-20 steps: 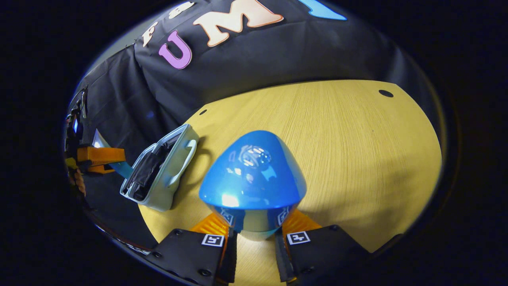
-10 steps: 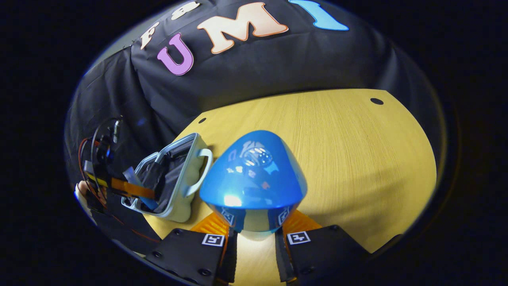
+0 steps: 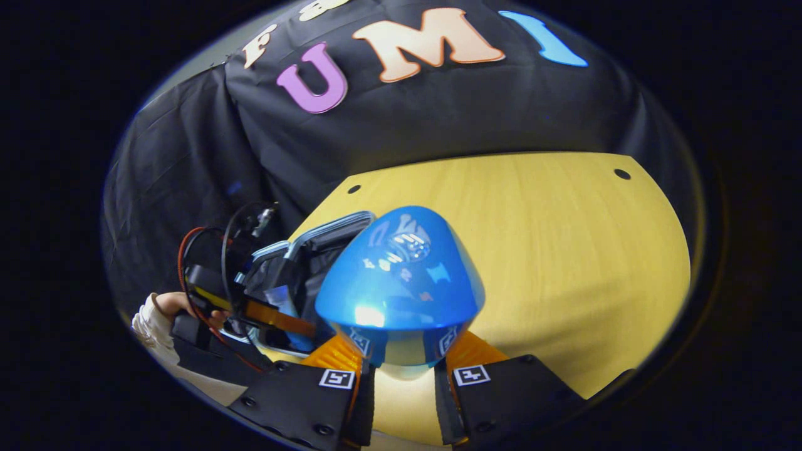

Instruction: First open the suitcase, pack the skin care products into it, and then close the suitcase.

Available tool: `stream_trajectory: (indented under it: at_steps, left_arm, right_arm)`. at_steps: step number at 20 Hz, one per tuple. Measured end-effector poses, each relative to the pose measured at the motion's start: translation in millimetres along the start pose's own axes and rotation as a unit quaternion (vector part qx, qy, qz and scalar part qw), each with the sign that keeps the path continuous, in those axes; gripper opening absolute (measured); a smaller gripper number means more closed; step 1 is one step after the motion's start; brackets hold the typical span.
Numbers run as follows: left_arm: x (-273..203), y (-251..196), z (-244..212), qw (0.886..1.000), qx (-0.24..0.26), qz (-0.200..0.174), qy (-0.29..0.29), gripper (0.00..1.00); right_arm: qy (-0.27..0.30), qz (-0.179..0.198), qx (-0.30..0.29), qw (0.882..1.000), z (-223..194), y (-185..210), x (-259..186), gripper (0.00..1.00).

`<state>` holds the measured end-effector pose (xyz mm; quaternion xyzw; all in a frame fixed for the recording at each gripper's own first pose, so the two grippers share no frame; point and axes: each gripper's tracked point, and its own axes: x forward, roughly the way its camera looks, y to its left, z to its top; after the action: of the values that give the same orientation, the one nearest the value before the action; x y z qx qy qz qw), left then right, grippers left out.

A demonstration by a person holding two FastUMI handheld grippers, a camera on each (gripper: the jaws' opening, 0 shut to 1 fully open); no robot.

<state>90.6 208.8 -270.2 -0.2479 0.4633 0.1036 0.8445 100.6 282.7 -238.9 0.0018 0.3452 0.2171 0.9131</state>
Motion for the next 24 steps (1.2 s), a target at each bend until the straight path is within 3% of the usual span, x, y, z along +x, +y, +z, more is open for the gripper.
stream_trajectory:
  at_steps: [3, 4, 6, 7, 9, 10, 11, 13, 16, 17, 18, 20, 24]
  left_arm:
    - [-3.3, 5.3, 3.3, 1.000, 0.000, -0.001, -0.006, 0.42]
    - [-8.0, 2.9, 4.1, 1.000, -0.007, -0.010, -0.013, 0.54]
    - [-18.7, -3.6, 5.9, 0.999, -0.021, -0.031, -0.027, 0.60]
    - [-26.6, -0.9, 7.7, 0.999, -0.022, -0.030, -0.036, 0.57]
    - [-41.4, 1.1, 8.5, 0.997, -0.031, -0.033, -0.055, 0.73]
    - [-49.4, 1.6, 8.9, 0.996, -0.038, -0.036, -0.066, 0.75]
    - [-56.6, 5.8, 9.8, 0.995, -0.046, -0.033, -0.078, 0.76]
    - [-72.3, 14.5, 8.9, 0.993, -0.065, -0.033, -0.098, 0.89]
    - [-91.6, 28.5, 7.7, 0.988, -0.086, -0.028, -0.123, 0.92]
    - [-97.9, 39.5, 7.1, 0.987, -0.090, -0.013, -0.131, 0.92]
    - [-106.1, 48.9, 6.2, 0.986, -0.097, -0.003, -0.139, 0.97]
    - [-117.6, 62.7, 7.9, 0.980, -0.122, -0.001, -0.155, 0.97]
    - [-150.5, 109.7, 12.1, 0.968, -0.169, 0.012, -0.185, 0.96]
  right_arm:
    - [0.020, 0.028, -0.017, 0.999, -5.7, 39.7, 12.0, 0.42]
    - [0.029, 0.035, -0.025, 0.999, -8.8, 49.4, 17.1, 0.39]
    - [0.047, 0.045, -0.038, 0.997, -14.5, 65.3, 25.5, 0.39]
    - [0.055, 0.052, -0.041, 0.996, -17.0, 72.6, 29.4, 0.39]
    - [0.075, 0.065, -0.043, 0.994, -24.0, 84.9, 38.4, 0.39]
    - [0.086, 0.070, -0.047, 0.993, -29.1, 91.2, 42.4, 0.43]
    - [0.099, 0.074, -0.052, 0.991, -33.9, 95.6, 47.0, 0.39]
    - [0.122, 0.082, -0.058, 0.987, -43.0, 104.8, 56.5, 0.39]
    - [0.160, 0.098, -0.058, 0.981, -59.0, 116.5, 72.3, 0.43]
    - [0.174, 0.096, -0.060, 0.978, -65.5, 116.8, 78.3, 0.39]
    - [0.190, 0.092, -0.063, 0.976, -71.4, 115.5, 83.4, 0.43]
    - [0.202, 0.091, -0.061, 0.973, -74.1, 117.7, 90.5, 0.39]
    - [0.228, 0.080, -0.066, 0.968, -81.1, 115.1, 104.2, 0.43]
